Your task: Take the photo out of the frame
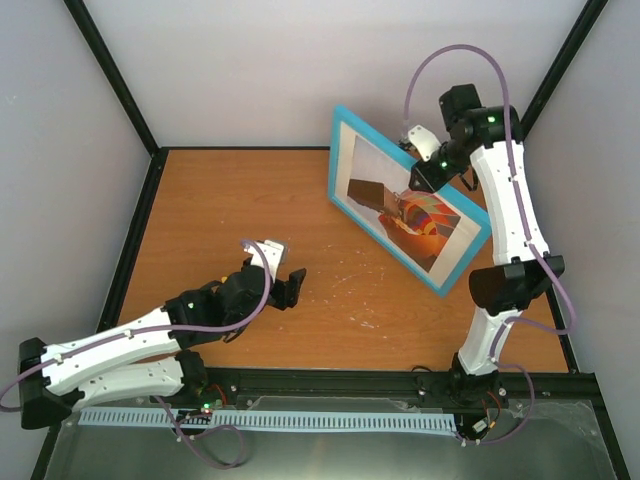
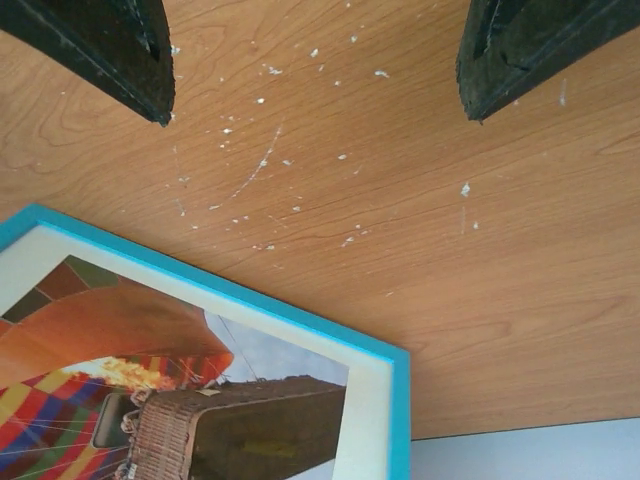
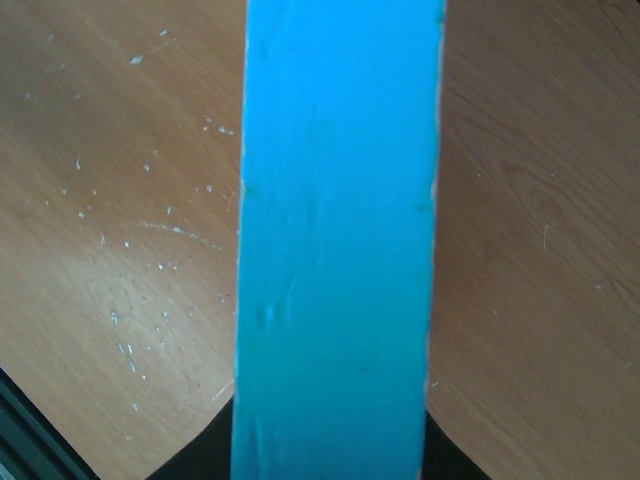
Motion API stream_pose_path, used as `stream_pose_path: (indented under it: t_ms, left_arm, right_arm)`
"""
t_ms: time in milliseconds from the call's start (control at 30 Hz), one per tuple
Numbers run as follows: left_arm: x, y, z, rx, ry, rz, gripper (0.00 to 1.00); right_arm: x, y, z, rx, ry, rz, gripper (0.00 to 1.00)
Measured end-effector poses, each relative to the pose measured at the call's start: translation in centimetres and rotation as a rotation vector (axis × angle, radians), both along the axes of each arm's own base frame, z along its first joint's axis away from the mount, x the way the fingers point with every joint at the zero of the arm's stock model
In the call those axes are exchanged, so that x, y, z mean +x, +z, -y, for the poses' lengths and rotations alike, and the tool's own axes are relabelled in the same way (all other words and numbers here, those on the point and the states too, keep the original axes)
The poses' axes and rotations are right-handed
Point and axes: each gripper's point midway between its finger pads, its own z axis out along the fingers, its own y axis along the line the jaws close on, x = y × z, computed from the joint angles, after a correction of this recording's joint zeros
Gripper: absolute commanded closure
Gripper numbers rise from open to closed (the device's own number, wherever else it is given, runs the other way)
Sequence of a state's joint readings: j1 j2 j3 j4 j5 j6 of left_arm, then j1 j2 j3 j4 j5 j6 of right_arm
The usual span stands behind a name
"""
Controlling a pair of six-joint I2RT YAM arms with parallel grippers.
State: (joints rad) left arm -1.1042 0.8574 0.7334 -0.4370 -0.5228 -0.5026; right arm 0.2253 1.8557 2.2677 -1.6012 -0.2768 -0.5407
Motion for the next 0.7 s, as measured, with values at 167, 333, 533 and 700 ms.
stream_pose_path:
  t_ms: [167, 333, 533, 700]
  left_arm:
    - [0.1, -0.2, 1.3, -0.02, -0.026, -0.012, 0.23]
    - [0.3, -1.7, 2.7, 0.005, -0.05, -0.042, 0.23]
    - [0.4, -3.2, 4.1, 0.03, -0.079, -0.074, 0.23]
    - [0.5, -3.5, 4.7, 0.031, -0.092, -0.081, 0.23]
  right_arm:
    - [1.9, 0.0, 2.0, 0.066, -0.087, -0.026, 0.97]
    - [3.7, -0.2, 5.0, 0.159, -0.196, -0.055, 0.97]
    - [5.6, -2.4, 6.9, 0.373, -0.331, -0.219, 0.97]
    - [5.4, -4.0, 4.9, 0.487, -0.313, -0.314, 0.97]
